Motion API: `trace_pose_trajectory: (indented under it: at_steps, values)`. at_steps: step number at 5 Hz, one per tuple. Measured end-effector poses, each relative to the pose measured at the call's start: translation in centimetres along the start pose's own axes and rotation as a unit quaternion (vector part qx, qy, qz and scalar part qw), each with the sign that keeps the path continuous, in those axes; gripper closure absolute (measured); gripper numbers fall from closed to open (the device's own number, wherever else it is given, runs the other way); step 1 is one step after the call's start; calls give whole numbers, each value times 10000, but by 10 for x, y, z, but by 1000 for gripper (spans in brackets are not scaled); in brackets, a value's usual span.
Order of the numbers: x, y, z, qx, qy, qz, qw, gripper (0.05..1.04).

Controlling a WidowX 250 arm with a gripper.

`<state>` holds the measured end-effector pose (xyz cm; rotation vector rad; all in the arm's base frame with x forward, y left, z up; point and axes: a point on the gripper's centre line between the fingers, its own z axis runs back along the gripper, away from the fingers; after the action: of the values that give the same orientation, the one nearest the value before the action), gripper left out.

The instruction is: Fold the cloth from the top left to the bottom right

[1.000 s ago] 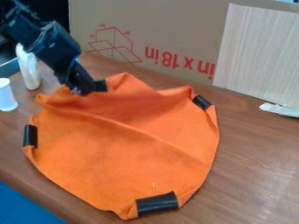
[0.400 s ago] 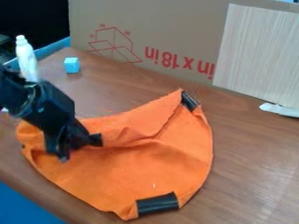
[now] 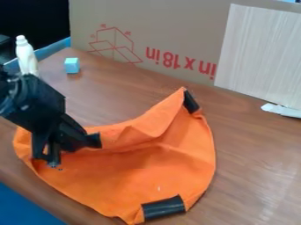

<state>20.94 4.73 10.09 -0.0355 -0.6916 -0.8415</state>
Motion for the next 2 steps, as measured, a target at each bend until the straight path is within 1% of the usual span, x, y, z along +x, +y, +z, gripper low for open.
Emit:
trace_pose_trajectory:
  at_steps: [1, 2]
  values:
    - [11, -10, 11, -137, -156, -9, 9998, 1015]
    - [19, -16, 14, -164, -110, 15, 9998, 1015]
